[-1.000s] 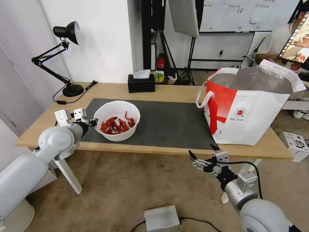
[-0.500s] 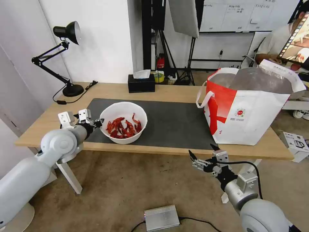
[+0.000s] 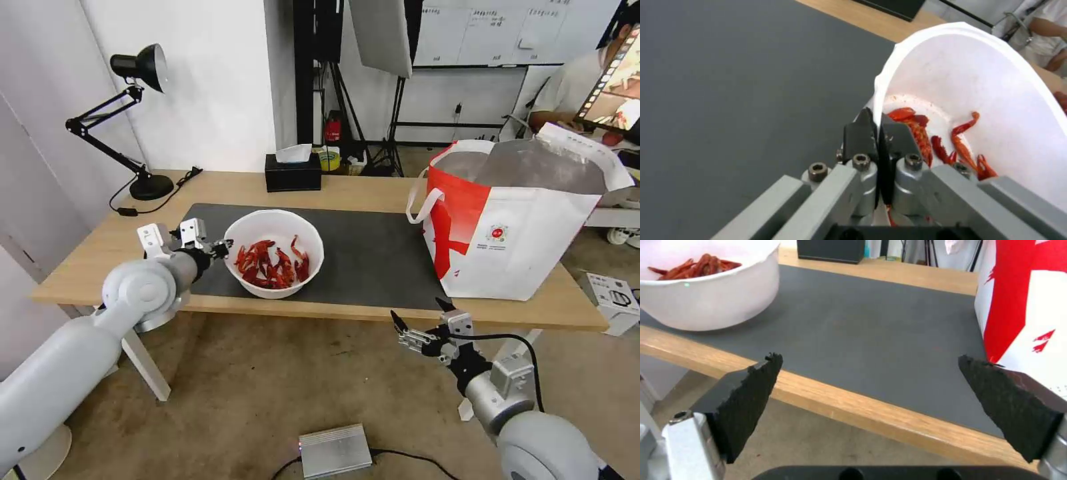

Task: Pick up the trash from the table and place it into the takeout bag.

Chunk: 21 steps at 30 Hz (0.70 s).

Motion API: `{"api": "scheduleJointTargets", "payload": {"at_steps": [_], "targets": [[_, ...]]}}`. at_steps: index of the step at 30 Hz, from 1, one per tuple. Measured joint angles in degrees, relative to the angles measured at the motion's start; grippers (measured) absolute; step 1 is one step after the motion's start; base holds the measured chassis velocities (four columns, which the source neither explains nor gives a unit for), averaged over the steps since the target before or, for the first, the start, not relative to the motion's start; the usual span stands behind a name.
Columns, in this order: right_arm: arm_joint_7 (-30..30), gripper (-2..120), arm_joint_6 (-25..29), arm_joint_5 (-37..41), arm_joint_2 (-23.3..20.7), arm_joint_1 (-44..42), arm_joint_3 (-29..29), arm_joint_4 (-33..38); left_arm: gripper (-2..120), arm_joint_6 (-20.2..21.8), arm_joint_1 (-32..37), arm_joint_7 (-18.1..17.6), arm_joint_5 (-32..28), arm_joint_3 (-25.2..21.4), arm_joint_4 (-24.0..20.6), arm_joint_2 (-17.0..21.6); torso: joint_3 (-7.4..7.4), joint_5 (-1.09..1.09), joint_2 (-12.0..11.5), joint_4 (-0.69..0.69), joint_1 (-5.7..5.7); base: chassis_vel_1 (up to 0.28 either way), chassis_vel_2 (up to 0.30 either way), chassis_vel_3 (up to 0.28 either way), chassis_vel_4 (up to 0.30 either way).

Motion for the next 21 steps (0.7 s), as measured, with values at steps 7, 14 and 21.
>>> {"api": "scheduleJointTargets", "payload": {"at_steps": [7, 14, 21], "targets": [[0.0, 100, 0.0, 0.0, 0.0, 0.0, 0.0, 0.0, 0, 0.0, -3.6, -1.5, -1.9, 3.2, 0.4, -0.9, 0.0, 0.0, 0.0, 0.0, 0.0, 0.0, 0.0, 0.0, 0.0], [0.0, 100, 0.0, 0.0, 0.0, 0.0, 0.0, 0.0, 0, 0.0, -6.4, -2.4, -3.3, 5.8, 0.7, -2.2, 0.0, 0.0, 0.0, 0.0, 0.0, 0.0, 0.0, 0.0, 0.0], [0.0, 100, 0.0, 0.0, 0.0, 0.0, 0.0, 0.0, 0, 0.0, -8.8, -3.0, -4.1, 7.8, 1.1, -3.9, 0.0, 0.01, 0.0, 0.0, 0.0, 0.0, 0.0, 0.0, 0.0]]}}
